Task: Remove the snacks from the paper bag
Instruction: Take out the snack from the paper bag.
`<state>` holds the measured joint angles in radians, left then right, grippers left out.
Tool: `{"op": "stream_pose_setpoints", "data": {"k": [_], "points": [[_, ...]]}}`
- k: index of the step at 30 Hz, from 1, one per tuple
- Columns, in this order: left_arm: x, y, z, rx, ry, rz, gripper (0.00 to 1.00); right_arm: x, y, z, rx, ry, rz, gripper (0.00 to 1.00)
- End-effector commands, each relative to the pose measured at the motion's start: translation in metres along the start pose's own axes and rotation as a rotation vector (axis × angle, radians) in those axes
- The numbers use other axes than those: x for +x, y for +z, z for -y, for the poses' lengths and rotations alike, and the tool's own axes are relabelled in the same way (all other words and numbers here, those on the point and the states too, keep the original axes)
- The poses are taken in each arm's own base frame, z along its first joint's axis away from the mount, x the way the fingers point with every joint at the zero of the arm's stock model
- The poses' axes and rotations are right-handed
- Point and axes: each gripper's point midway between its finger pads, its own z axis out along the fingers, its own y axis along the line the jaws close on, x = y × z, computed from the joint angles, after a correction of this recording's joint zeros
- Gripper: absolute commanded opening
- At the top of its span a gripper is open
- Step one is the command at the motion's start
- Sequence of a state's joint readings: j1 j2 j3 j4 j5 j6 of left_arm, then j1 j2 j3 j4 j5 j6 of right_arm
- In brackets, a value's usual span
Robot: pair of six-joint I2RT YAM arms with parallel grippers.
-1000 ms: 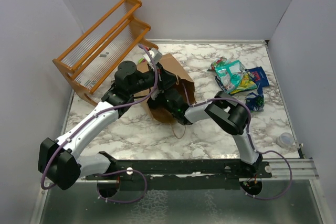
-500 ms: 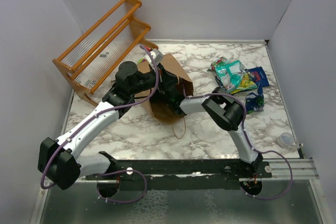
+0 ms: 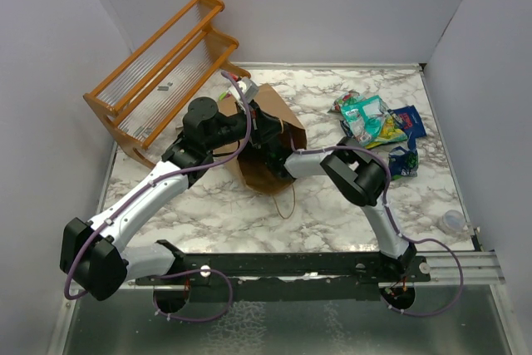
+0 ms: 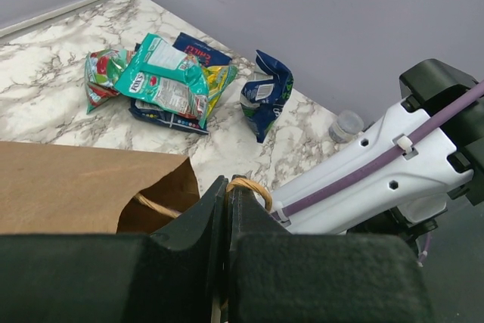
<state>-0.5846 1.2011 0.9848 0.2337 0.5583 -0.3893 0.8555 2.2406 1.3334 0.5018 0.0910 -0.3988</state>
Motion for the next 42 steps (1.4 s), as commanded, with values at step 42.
{"op": "stream_pose_setpoints", "data": {"k": [42], "points": [[-0.015,-0.032,-0.075,-0.488,0.029,0.063,0.00,-0.084,-0.285,0.028,-0.062,0.080,0.230,0.14]]}}
